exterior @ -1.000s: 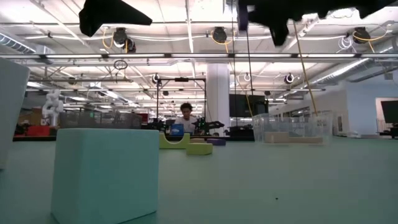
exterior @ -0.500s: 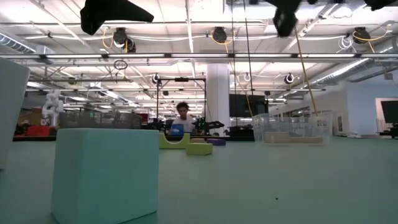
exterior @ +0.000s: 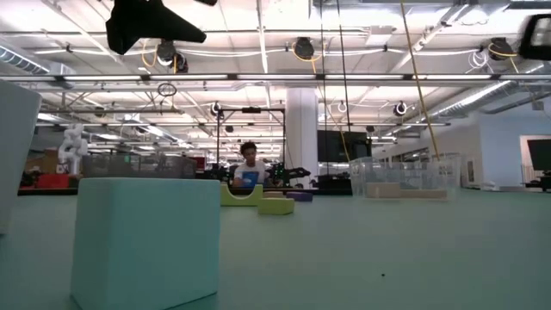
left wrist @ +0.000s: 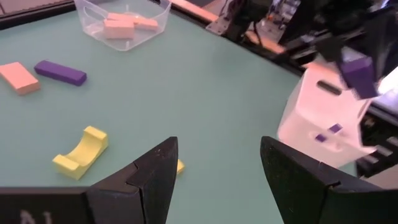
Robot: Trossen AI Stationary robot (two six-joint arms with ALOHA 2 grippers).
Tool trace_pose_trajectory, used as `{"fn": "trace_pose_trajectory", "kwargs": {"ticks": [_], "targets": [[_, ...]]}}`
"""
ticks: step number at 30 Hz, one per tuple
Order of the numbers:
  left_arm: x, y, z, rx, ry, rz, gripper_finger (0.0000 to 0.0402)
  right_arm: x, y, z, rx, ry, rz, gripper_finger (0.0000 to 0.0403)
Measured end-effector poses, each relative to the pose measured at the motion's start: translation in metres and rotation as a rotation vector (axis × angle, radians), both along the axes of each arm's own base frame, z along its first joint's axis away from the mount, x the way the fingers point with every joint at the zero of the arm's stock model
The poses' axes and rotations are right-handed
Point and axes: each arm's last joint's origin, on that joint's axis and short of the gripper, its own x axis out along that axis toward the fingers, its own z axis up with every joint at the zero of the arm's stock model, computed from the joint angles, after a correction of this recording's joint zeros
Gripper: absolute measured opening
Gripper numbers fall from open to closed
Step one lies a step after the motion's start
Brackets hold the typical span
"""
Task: Sort & place blocks by color
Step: Put the bottom violet block into the white bin, then put the top light green block into the black bin
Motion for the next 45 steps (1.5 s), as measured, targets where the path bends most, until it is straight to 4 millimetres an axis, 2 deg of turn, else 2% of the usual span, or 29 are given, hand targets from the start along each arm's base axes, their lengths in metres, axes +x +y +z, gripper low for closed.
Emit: {"fn": "trace_pose_trajectory", "kwargs": {"ticks": [7,11,15,23,28,31,34,39,42,45], "targets": [[-0.001,0.002,-0.003,0.019,0.032,0.006,0.023,-0.028,0.017,-0.016,0.102,0.3,0.066,0.0084],[0.001,0.006,-0.003,0.02,0.033,0.019,0.023,-0.039,0.016,-0.028,0.099,0.496,0.071,0.0084],[0.003,0.01,-0.003,0.021,0.034,0.034,0.023,-0.045,0.012,-0.034,0.069,0.593,0.05,0.0088],[0.005,0.018,-0.005,0.035,0.058,0.061,0.023,-0.044,0.013,-0.033,0.074,0.584,0.055,0.024],[0.008,0.024,-0.005,0.042,0.059,0.084,0.023,-0.04,0.018,-0.023,0.112,0.466,0.125,0.0297],[0.012,0.029,-0.003,0.102,0.061,0.066,0.023,-0.035,0.021,-0.008,0.116,0.263,0.187,0.0313],[0.022,0.031,-0.007,0.176,0.063,0.045,0.023,-0.029,0.02,0.008,0.071,0.026,0.165,0.0318],[0.044,0.03,-0.032,0.323,0.123,-0.037,0.023,-0.021,0.014,0.024,-0.038,-0.223,0.148,0.0317],[0.054,0.034,-0.052,0.424,0.199,-0.067,0.023,-0.016,0.008,0.025,-0.104,-0.257,0.141,0.0317],[0.062,0.045,-0.068,0.451,0.26,-0.046,0.023,-0.009,-0.001,0.02,-0.164,-0.229,0.108,0.0318]]}}
